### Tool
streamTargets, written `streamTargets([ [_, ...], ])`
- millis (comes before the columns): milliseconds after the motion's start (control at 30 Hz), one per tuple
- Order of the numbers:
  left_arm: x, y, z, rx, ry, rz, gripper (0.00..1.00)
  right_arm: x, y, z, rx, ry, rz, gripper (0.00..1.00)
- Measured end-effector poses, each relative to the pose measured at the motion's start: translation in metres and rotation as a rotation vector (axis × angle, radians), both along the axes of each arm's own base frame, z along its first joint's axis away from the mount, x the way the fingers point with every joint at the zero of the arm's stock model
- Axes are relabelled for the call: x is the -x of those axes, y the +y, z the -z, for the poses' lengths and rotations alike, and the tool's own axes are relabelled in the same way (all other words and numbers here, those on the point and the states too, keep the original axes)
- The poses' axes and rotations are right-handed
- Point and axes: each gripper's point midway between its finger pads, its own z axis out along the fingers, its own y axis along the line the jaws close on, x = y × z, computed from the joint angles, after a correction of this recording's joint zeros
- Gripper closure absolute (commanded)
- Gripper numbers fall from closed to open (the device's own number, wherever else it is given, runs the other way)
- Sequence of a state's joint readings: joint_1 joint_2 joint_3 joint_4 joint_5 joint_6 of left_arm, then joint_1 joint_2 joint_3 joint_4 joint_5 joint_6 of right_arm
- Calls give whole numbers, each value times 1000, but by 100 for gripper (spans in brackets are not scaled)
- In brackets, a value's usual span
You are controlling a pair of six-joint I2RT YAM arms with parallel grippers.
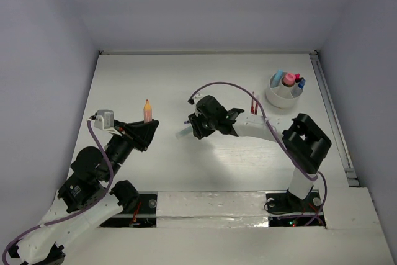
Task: Sort the stationery into containers
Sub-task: Close the pen cap on the pen.
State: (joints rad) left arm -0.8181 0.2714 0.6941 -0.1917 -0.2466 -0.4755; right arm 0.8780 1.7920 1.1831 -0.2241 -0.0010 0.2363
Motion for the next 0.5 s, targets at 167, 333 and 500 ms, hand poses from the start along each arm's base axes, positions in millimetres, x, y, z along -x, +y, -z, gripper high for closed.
streamTargets([
  [167,0,0,0,0,0,0,100,-3,11,-3,-30,-3,-22,56],
  [333,0,0,0,0,0,0,100,-11,22,8,-23,8,-27,62],
  [500,0,0,0,0,0,0,100,-10,21,24,2,30,-26,63],
])
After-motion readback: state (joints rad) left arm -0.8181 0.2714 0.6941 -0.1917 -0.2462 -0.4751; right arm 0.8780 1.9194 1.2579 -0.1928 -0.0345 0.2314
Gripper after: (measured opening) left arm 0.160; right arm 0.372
